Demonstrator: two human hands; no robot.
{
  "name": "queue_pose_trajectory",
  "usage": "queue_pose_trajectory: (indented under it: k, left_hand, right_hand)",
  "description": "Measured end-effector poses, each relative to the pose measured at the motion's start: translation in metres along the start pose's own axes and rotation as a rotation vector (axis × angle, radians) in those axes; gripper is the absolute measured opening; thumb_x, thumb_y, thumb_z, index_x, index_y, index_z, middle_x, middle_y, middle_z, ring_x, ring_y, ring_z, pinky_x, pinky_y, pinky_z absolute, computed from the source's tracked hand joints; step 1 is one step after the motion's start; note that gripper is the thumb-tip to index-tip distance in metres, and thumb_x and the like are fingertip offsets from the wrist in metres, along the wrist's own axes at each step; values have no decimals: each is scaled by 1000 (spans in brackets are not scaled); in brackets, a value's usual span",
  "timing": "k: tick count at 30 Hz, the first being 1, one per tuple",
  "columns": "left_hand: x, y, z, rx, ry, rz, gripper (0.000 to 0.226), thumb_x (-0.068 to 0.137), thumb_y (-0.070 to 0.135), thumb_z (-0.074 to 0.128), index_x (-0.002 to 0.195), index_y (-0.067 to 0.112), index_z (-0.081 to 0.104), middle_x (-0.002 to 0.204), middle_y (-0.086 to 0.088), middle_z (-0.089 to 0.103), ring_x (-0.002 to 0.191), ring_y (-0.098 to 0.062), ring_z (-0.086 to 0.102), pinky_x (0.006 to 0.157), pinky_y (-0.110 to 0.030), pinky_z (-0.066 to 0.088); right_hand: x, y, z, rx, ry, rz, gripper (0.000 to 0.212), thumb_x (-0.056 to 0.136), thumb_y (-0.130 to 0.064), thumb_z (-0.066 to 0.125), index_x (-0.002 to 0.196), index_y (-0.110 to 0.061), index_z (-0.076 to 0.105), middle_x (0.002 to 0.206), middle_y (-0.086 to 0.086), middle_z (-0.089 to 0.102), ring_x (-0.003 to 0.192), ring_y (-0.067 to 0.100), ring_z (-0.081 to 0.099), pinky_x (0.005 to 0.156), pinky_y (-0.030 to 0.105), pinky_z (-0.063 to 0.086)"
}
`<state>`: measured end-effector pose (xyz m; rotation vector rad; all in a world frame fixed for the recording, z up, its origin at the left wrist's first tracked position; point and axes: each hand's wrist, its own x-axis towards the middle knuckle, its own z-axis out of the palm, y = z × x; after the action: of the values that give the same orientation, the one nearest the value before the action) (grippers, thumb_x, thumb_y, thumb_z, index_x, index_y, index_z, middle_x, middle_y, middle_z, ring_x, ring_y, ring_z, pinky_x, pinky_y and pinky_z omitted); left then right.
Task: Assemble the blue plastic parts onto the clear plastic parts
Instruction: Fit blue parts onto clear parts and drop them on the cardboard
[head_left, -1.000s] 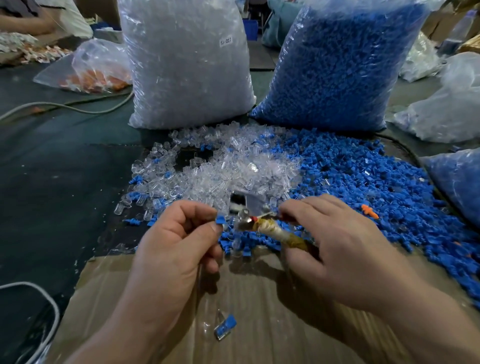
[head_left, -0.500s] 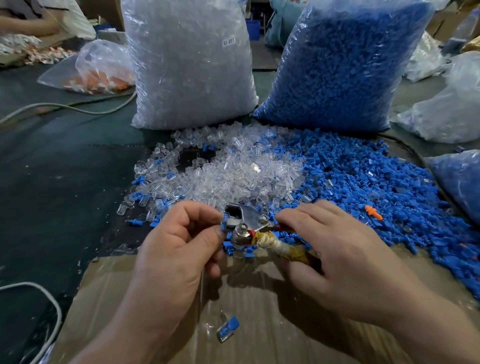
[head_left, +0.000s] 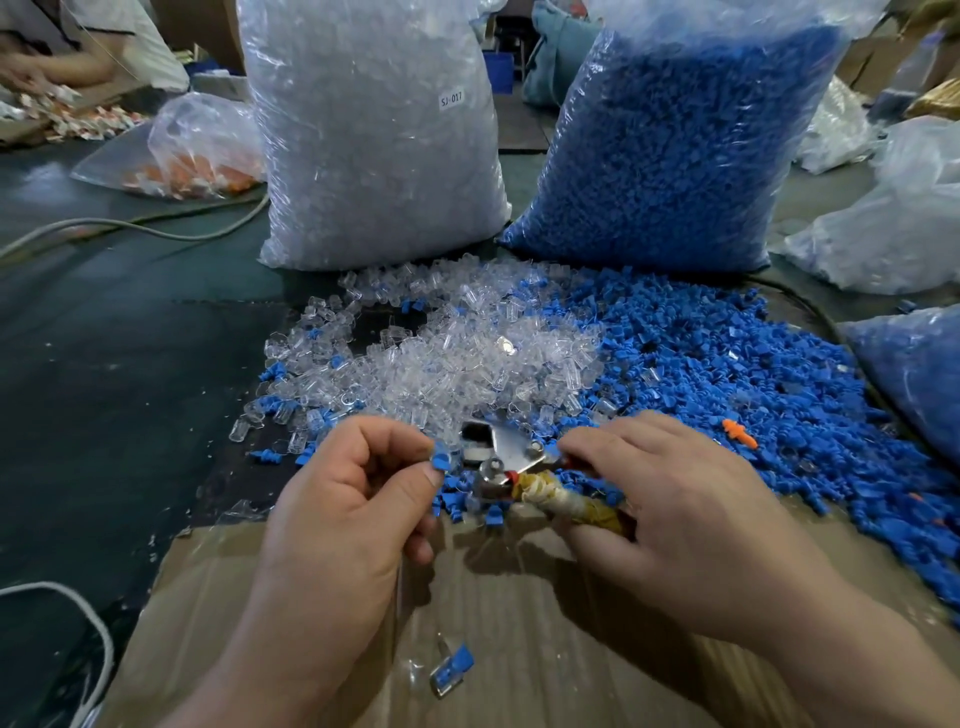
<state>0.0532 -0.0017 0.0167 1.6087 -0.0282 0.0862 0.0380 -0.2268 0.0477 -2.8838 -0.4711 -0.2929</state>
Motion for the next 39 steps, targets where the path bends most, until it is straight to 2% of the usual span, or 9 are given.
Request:
queue_pose_trajectory:
  k: [9,12,18,24,28,31,34,37,39]
  left_hand:
    - [-7,5,6,97,-98,-168,36,89,3,68,78,37,68,51,-6,63,40,-13,53,40,-18,44]
    - [-8,7,7,121,-77,-150,35,90,6,68,79,39,68,53,-7,64,39,-13,54,40,-18,44]
    - [-14,4,14,196,-54,-53,31,87,9,69,84,40,69,60,-4,67,50,-17,58,50,-34,49]
    - [-20,9,11,414,-70,256,11,87,42,64,98,45,66,77,19,69,70,1,65,60,-5,44]
    - [-15,12,6,246,-130,62,34,78,67,56,86,36,67,59,3,64,48,-1,53,46,-15,42]
    - [-11,11,3,197,-256,-46,43,70,67,53,77,26,63,48,5,55,43,-5,48,42,-18,38]
    - [-12,10,4,107,-304,5,29,85,59,66,79,31,65,51,6,54,44,-3,46,41,-16,37]
    - [-16,11,6,196,-384,202,14,82,51,66,93,41,66,67,2,66,54,-8,59,47,-24,48]
    - [-16,14,2,242,-429,232,18,79,48,64,96,43,65,73,1,69,58,-13,65,51,-31,54]
  right_hand:
    - [24,19,8,-180,-125,184,65,79,-72,46,131,-34,48,123,-12,55,112,18,41,96,38,33]
    - [20,12,6,-148,-20,148,62,82,-71,41,128,-31,55,123,-10,56,116,19,43,101,41,30]
    - [11,-37,18,-23,177,-201,30,96,-46,45,86,-24,62,83,-4,60,79,21,54,73,39,43]
    - [8,-34,23,4,238,-221,26,97,-32,45,79,-19,58,75,0,55,70,24,51,64,38,41]
    - [9,-36,20,48,220,-261,29,98,-30,43,84,-15,64,82,2,60,75,25,54,68,41,45]
    - [8,-42,19,107,189,-278,29,99,-26,44,82,-12,62,81,3,58,75,25,53,69,39,45]
    - [4,-46,15,479,26,-35,29,93,-35,46,70,-19,53,69,-7,52,66,13,49,61,32,41]
    - [1,-46,7,1363,-310,441,22,74,-31,53,56,-19,55,50,-2,47,43,13,40,42,25,31]
    - [1,-42,1,1448,-439,534,22,72,-31,54,53,-19,56,46,1,45,39,15,35,39,22,26]
